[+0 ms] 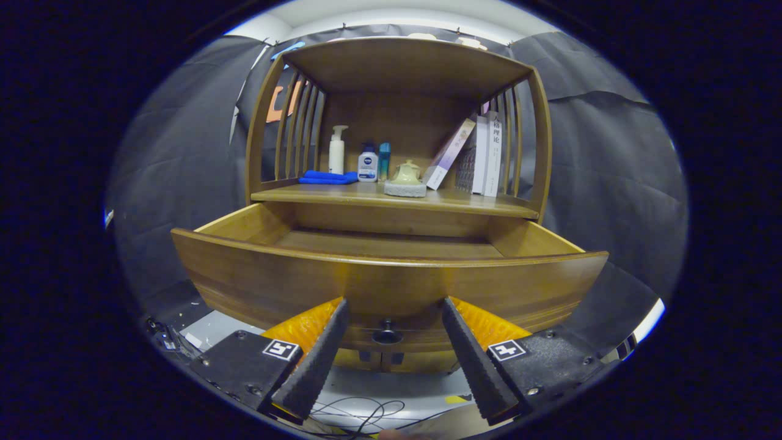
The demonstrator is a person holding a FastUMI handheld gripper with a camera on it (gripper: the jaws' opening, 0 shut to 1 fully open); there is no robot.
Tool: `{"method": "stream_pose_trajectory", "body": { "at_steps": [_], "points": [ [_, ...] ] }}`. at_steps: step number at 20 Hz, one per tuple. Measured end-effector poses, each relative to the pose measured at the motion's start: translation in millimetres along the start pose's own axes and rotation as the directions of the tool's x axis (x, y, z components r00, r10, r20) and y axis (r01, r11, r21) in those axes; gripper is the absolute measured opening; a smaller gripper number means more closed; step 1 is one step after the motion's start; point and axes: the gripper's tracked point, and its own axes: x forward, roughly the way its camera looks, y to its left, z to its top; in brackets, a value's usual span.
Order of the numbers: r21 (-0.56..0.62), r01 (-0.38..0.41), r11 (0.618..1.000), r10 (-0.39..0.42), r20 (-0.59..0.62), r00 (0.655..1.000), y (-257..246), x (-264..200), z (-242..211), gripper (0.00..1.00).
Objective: Pull open the drawer, take out the items inside it, and place them on the countertop above the cabinet.
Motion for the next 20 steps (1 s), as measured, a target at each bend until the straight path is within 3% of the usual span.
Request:
{"method": "stream_pose_trajectory", "body": {
  "at_steps": [20],
  "points": [
    [-0.012,-0.005,1.000,0.004,-0.058,0.998,1,93,39,0.98]
  ]
}}
